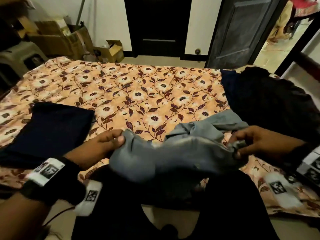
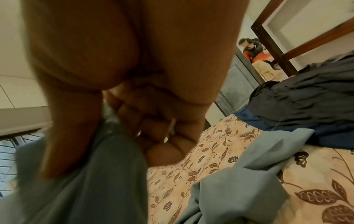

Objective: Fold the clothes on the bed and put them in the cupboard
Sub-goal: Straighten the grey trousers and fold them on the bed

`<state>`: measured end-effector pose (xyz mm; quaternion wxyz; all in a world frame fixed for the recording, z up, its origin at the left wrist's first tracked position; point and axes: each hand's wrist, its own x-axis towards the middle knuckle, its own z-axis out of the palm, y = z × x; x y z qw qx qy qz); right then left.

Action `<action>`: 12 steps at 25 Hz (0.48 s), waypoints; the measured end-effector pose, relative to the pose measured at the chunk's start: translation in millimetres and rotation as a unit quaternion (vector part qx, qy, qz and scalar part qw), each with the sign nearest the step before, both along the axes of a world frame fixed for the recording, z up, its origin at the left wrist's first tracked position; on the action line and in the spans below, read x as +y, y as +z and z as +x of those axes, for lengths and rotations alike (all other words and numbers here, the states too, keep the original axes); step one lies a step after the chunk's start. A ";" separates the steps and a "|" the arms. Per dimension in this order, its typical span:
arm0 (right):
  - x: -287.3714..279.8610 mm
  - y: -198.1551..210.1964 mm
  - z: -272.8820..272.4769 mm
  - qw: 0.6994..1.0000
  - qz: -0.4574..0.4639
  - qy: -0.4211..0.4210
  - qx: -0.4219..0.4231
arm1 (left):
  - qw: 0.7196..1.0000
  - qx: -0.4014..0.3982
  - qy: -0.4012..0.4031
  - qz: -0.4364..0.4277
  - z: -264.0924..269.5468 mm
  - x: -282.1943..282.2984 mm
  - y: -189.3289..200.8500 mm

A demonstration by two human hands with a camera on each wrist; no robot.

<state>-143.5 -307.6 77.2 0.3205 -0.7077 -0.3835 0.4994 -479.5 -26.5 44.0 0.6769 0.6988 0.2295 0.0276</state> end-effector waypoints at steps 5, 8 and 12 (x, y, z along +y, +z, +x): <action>15.3 18.4 16.9 0.972 -0.143 0.183 0.043 | 0.964 0.111 -0.238 0.026 31.9 -0.3 14.5; 80.5 44.9 75.9 0.989 0.088 -0.084 -0.082 | 0.995 -0.034 0.058 0.077 114.0 59.9 43.9; 154.8 22.9 131.2 0.920 0.188 -0.302 -0.167 | 0.941 -0.073 0.328 0.036 199.2 136.0 25.3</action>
